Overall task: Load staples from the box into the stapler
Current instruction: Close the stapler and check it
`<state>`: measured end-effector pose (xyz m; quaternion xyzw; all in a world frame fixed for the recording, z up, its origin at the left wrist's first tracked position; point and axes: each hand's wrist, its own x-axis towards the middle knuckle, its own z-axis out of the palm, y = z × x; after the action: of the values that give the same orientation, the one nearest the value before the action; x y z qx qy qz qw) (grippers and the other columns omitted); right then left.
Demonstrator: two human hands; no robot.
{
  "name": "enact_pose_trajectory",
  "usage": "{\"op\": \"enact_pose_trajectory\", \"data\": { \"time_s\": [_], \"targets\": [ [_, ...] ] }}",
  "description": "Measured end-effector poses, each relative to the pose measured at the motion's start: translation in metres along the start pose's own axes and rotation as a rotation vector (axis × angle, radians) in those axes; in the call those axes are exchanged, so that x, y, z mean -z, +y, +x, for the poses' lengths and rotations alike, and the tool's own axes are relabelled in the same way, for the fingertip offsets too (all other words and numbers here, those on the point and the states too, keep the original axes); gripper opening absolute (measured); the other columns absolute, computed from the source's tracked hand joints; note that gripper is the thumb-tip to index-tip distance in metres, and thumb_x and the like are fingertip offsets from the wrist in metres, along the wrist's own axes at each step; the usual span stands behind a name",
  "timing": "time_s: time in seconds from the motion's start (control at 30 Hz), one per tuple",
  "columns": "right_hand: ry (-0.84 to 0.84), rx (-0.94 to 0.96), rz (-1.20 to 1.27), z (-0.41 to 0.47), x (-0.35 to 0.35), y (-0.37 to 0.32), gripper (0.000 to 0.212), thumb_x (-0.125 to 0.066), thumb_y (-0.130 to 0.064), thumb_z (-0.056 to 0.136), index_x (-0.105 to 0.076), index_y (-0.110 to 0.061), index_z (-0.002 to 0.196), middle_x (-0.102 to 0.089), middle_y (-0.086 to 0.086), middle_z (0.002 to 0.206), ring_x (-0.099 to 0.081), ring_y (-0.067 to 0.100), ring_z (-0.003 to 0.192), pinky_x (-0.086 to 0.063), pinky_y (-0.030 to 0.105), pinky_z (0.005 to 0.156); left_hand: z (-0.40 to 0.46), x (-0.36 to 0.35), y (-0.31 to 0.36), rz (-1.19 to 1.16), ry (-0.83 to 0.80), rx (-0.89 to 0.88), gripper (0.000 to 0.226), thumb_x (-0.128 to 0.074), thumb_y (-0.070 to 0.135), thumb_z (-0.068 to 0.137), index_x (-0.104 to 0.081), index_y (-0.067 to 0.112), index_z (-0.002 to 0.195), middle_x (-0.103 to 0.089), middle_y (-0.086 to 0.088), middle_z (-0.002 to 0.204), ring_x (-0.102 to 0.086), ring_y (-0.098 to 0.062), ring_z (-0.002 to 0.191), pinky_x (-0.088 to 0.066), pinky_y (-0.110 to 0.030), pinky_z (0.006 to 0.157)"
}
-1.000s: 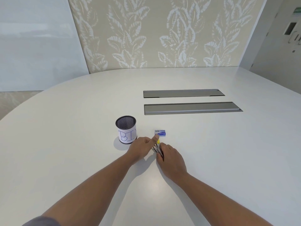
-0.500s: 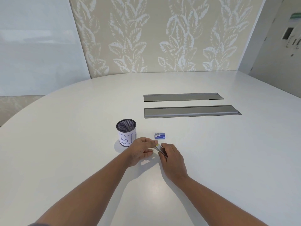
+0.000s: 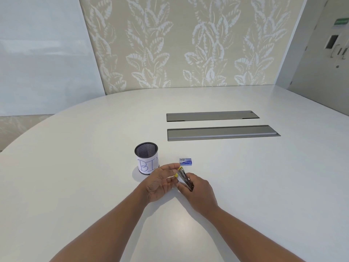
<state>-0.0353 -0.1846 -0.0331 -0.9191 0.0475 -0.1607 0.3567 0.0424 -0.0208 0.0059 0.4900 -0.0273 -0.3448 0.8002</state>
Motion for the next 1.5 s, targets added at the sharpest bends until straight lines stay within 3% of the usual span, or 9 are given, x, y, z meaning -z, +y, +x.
{"op": "enact_pose_trajectory", "data": {
  "time_s": [0.1,0.23,0.4,0.57,0.7,0.8,0.93,1.23,1.5],
  "targets": [
    [-0.017,-0.017,-0.022,0.000,0.001,-0.001,0.033,-0.053,-0.067,0.081,-0.051,-0.034,0.084,-0.061,-0.011,0.069,-0.056,0.007,0.064,-0.043,0.027,0.056,0.001,-0.002,-0.002,0.018,0.009,-0.007,0.033,-0.063,-0.001,0.090,-0.069,0.003,0.123,-0.067,-0.010,0.100,-0.061,-0.019,0.074,-0.055,-0.028,0.070],
    [-0.052,-0.044,-0.080,0.001,0.002,-0.003,0.048,-0.046,-0.077,0.081,-0.049,-0.029,0.081,-0.062,-0.008,0.066,-0.058,0.008,0.061,-0.044,0.030,0.056,0.003,-0.004,-0.005,0.028,0.041,-0.028,0.031,-0.062,0.000,0.091,-0.068,0.001,0.122,-0.066,-0.014,0.101,-0.062,-0.021,0.076,-0.054,-0.027,0.068],
    [-0.076,-0.068,-0.106,0.006,0.003,-0.005,0.055,-0.042,-0.078,0.083,-0.050,-0.023,0.081,-0.060,-0.005,0.066,-0.058,0.013,0.063,-0.047,0.034,0.061,0.005,-0.005,-0.005,0.018,0.054,-0.040,0.028,-0.060,0.000,0.095,-0.067,0.000,0.122,-0.070,-0.012,0.096,-0.064,-0.019,0.072,-0.057,-0.024,0.065],
    [-0.084,-0.055,-0.131,0.004,0.003,-0.005,0.050,-0.038,-0.075,0.087,-0.043,-0.026,0.077,-0.054,-0.006,0.063,-0.052,0.011,0.060,-0.039,0.033,0.056,0.009,-0.006,-0.008,0.059,0.078,-0.060,0.022,-0.060,0.003,0.097,-0.069,0.001,0.117,-0.071,-0.010,0.090,-0.064,-0.016,0.066,-0.057,-0.022,0.061],
    [-0.094,-0.027,-0.134,0.002,0.005,-0.007,0.048,-0.039,-0.073,0.089,-0.033,-0.029,0.072,-0.048,-0.006,0.061,-0.046,0.010,0.057,-0.032,0.031,0.052,0.015,-0.012,-0.011,0.391,0.145,-0.143,0.024,-0.068,0.029,0.095,-0.071,0.008,0.107,-0.059,-0.008,0.078,-0.049,-0.017,0.060,-0.045,-0.021,0.053],
    [-0.104,-0.021,-0.127,0.001,0.005,-0.007,0.045,-0.039,-0.071,0.089,-0.037,-0.028,0.076,-0.050,-0.006,0.063,-0.049,0.011,0.060,-0.036,0.031,0.055,0.015,-0.017,-0.016,0.672,0.180,-0.256,0.036,-0.060,0.050,0.095,-0.065,0.015,0.091,-0.059,0.003,0.069,-0.047,-0.013,0.056,-0.041,-0.024,0.054],
    [-0.108,-0.011,-0.134,0.000,0.005,-0.006,0.046,-0.039,-0.068,0.093,-0.040,-0.024,0.080,-0.050,-0.005,0.064,-0.050,0.012,0.062,-0.038,0.032,0.058,0.017,-0.017,-0.022,0.872,0.253,-0.388,0.046,-0.046,0.055,0.100,-0.045,0.017,0.073,-0.046,0.008,0.063,-0.041,-0.012,0.061,-0.037,-0.033,0.065],
    [-0.115,-0.011,-0.157,0.000,0.004,-0.007,0.050,-0.035,-0.072,0.091,-0.037,-0.025,0.075,-0.052,-0.004,0.063,-0.050,0.013,0.060,-0.036,0.032,0.055,0.021,-0.018,-0.019,0.853,0.268,-0.322,0.047,-0.050,0.057,0.098,-0.042,0.021,0.070,-0.038,0.009,0.059,-0.035,-0.011,0.056,-0.031,-0.023,0.053],
    [-0.134,0.017,-0.195,0.000,0.003,-0.006,0.052,-0.029,-0.074,0.093,-0.031,-0.028,0.068,-0.046,-0.006,0.058,-0.044,0.012,0.054,-0.034,0.032,0.054,0.021,-0.014,-0.018,0.811,0.242,-0.281,0.045,-0.050,0.043,0.102,-0.047,0.010,0.071,-0.043,0.002,0.061,-0.037,-0.012,0.055,-0.033,-0.030,0.059]
  ]
}}
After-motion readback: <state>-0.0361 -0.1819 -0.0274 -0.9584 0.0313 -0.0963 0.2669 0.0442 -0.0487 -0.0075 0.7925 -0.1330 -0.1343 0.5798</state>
